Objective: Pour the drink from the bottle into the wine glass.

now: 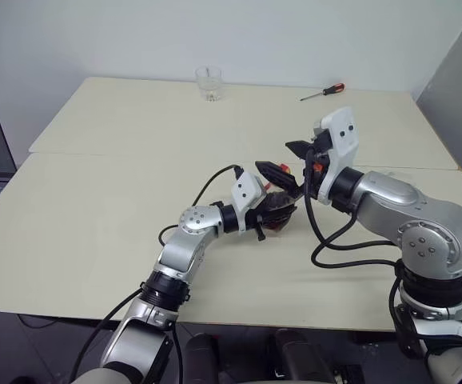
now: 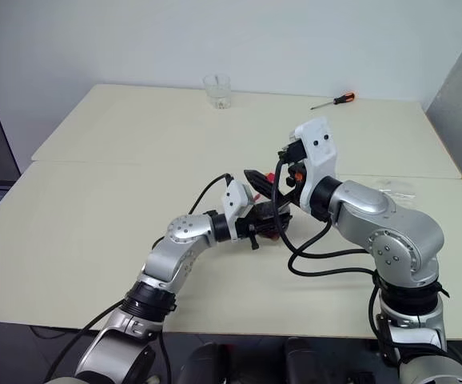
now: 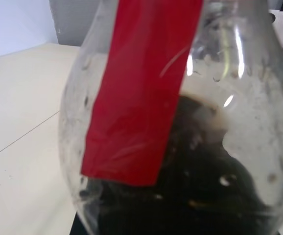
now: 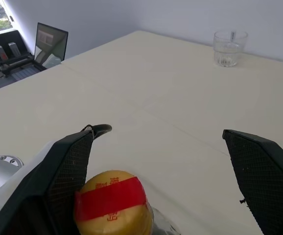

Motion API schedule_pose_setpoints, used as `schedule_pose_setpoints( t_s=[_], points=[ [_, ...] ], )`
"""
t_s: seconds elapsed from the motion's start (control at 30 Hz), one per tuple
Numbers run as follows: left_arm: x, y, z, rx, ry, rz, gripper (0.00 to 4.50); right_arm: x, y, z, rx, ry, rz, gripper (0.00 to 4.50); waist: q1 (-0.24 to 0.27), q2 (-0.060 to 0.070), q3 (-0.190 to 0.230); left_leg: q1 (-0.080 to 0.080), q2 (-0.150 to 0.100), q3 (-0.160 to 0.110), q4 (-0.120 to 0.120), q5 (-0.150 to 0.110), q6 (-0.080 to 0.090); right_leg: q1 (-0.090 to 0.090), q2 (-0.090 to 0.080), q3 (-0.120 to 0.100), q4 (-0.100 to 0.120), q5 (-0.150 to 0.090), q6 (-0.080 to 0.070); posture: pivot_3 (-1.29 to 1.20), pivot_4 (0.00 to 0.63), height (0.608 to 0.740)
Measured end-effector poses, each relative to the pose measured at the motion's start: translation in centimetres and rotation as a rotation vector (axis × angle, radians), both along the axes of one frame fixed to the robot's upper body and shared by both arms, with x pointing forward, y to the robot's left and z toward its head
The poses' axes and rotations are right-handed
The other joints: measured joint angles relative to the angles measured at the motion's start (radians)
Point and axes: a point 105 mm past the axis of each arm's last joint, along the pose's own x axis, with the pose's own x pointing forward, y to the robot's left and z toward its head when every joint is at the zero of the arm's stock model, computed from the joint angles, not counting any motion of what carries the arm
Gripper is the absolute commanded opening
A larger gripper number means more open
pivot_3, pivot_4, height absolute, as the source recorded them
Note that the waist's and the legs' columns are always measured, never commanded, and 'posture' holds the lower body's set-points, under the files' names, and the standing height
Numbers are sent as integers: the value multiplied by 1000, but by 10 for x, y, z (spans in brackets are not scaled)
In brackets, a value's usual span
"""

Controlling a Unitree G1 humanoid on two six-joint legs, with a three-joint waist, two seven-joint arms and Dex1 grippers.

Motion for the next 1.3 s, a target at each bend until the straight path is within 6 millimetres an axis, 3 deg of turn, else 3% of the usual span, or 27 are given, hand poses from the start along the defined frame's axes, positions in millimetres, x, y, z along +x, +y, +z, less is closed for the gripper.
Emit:
schedule_pose_setpoints(
  t_s=[0.6,1.3],
  points=[
    [0,1,0,7,-3,-6,1151,-17,-15,-5,9,26,41,4500,0,0,0,0,0,0,0,0,0,0,0,0,0,0,0,0,150,740],
    [1,4,-1,15,-6,-1,1151,-29,-10,-4,24,40,132,4500,0,0,0,0,0,0,0,0,0,0,0,0,0,0,0,0,150,740]
  ],
)
